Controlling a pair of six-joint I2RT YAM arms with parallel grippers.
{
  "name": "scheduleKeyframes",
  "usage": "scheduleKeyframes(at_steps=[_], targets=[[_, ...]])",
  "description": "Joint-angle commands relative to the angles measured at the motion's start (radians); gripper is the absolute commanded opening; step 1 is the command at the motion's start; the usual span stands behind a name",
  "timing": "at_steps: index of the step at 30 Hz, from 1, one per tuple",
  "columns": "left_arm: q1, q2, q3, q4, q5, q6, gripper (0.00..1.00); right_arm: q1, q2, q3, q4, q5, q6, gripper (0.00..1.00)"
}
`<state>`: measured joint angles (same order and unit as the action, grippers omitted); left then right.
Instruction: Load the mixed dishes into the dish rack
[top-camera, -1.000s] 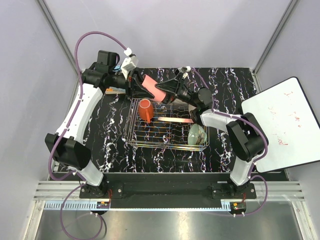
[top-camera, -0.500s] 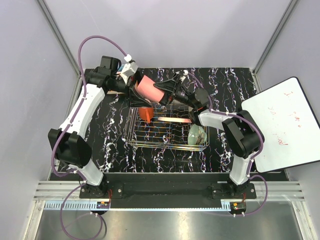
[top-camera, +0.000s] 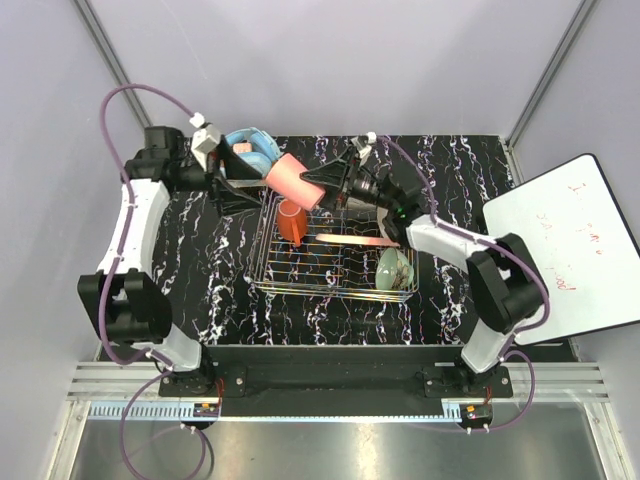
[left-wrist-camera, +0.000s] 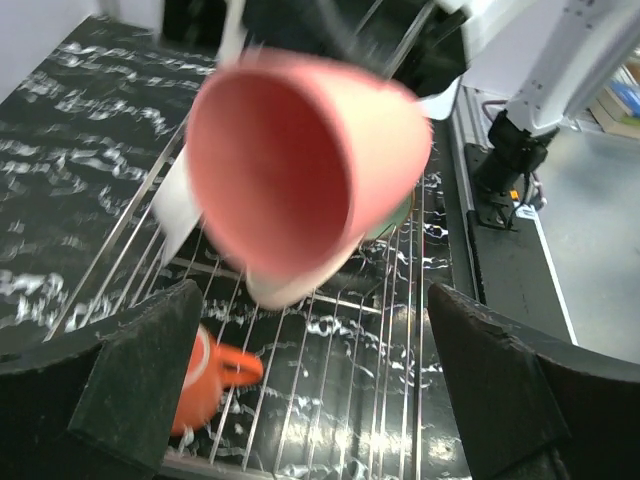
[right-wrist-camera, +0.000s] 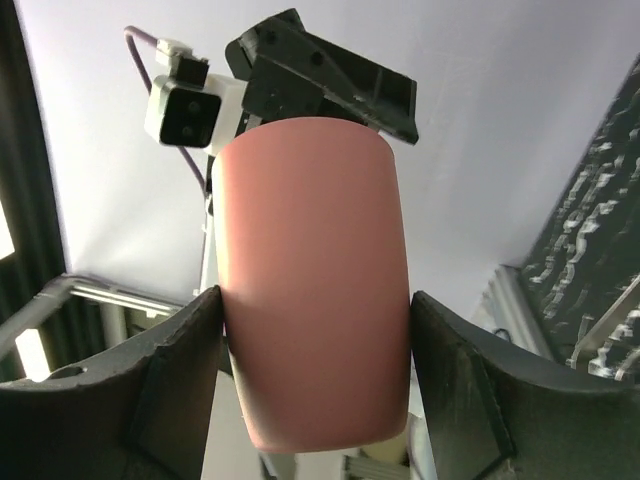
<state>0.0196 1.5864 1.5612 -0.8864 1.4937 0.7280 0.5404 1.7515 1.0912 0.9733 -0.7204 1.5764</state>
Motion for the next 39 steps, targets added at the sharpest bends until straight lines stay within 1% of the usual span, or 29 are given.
scheduleKeyframes(at_steps=[1, 3, 4, 6, 7, 9, 11, 12, 14, 15, 17, 18, 22, 28, 29, 33, 35, 39], targets=[[0.113, -0.101, -0.069, -0.002, 0.185, 0.011, 0.99, -0.003, -0.124, 0.155, -0.421, -0.042, -0.333, 0.0], [0.157, -0.117, -0.099, -0.003, 0.169, 0.002, 0.99, 0.001, -0.145, 0.228, -0.67, -0.025, -0.488, 0.0], [0.193, -0.126, -0.104, -0.005, 0.154, -0.007, 0.99, 0.006, -0.147, 0.331, -0.955, 0.025, -0.667, 0.0], [0.239, -0.128, -0.119, -0.003, 0.1, -0.031, 0.99, 0.023, -0.114, 0.444, -1.215, 0.076, -0.809, 0.0], [0.255, -0.126, -0.13, -0.005, 0.085, -0.036, 0.99, 0.027, -0.097, 0.548, -1.404, 0.128, -0.916, 0.0], [0.292, -0.128, -0.17, -0.005, 0.076, -0.033, 0.99, 0.049, -0.052, 0.666, -1.6, 0.211, -1.001, 0.0], [0.307, -0.125, -0.2, -0.008, 0.062, -0.035, 0.99, 0.067, -0.008, 0.719, -1.686, 0.252, -1.081, 0.0], [0.315, -0.123, -0.211, -0.011, 0.054, -0.033, 0.99, 0.087, 0.011, 0.772, -1.766, 0.289, -1.12, 0.0], [0.316, -0.118, -0.23, -0.017, 0.019, -0.029, 0.99, 0.116, 0.075, 0.834, -1.846, 0.337, -1.164, 0.0], [0.316, -0.115, -0.236, -0.02, 0.01, -0.024, 0.99, 0.153, 0.1, 0.904, -1.922, 0.384, -1.199, 0.0], [0.316, -0.111, -0.263, -0.025, -0.015, 0.007, 0.99, 0.191, 0.176, 0.975, -1.993, 0.421, -1.228, 0.0], [0.315, -0.105, -0.271, -0.025, -0.023, 0.016, 0.99, 0.223, 0.201, 1.045, -2.06, 0.462, -1.249, 0.0], [0.316, -0.086, -0.296, -0.026, -0.053, 0.024, 0.99, 0.28, 0.292, 1.154, -2.154, 0.507, -1.279, 0.0], [0.316, -0.069, -0.317, -0.037, -0.047, 0.1, 0.99, 0.323, 0.429, 1.314, -2.286, 0.556, -1.306, 0.0], [0.316, -0.057, -0.317, -0.039, -0.047, 0.103, 0.99, 0.328, 0.44, 1.343, -2.302, 0.584, -1.308, 0.0], [0.316, -0.037, -0.323, -0.052, -0.041, 0.14, 0.99, 0.346, 0.483, 1.375, -2.319, 0.611, -1.305, 0.0], [0.315, -0.035, -0.331, -0.072, -0.043, 0.194, 0.99, 0.354, 0.509, 1.382, -2.322, 0.612, -1.3, 0.0], [0.296, -0.04, -0.374, -0.077, -0.11, 0.266, 0.99, 0.378, 0.557, 1.417, -2.325, 0.608, -1.297, 0.0]])
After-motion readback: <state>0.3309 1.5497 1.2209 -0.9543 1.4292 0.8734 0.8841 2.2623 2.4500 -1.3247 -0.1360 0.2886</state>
